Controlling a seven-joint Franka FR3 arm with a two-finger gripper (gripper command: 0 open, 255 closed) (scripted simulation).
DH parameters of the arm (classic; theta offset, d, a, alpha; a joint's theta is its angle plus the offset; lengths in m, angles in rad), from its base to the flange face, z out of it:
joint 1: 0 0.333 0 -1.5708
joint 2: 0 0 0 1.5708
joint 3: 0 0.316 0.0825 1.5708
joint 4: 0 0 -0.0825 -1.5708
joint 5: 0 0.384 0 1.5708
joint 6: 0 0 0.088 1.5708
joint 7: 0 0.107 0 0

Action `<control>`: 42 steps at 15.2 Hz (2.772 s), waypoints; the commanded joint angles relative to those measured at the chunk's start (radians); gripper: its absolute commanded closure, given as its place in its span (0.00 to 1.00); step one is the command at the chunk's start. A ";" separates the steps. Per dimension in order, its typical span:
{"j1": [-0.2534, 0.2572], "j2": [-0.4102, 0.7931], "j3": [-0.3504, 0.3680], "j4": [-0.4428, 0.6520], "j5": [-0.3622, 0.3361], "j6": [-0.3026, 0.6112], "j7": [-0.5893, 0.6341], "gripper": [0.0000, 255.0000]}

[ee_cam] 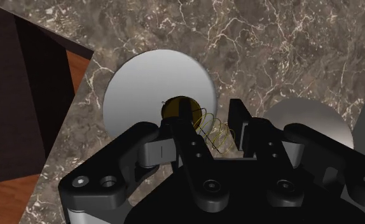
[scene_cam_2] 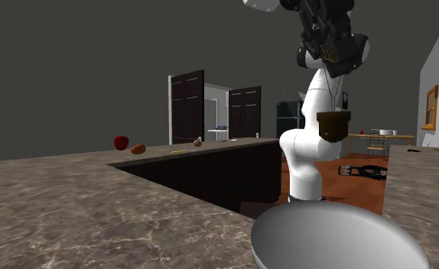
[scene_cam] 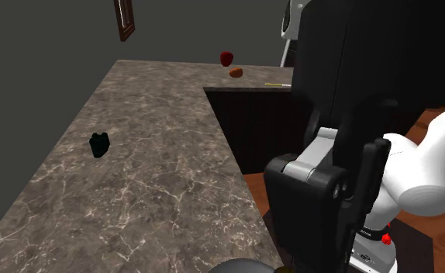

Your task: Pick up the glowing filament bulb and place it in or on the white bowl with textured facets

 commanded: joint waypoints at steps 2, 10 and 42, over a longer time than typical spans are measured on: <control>0.005 -0.009 0.009 -0.043 0.010 0.035 -0.008 1.00; 0.013 -0.023 0.024 -0.156 0.031 0.128 -0.051 1.00; 0.008 -0.039 -0.007 -0.185 0.033 0.121 -0.092 0.00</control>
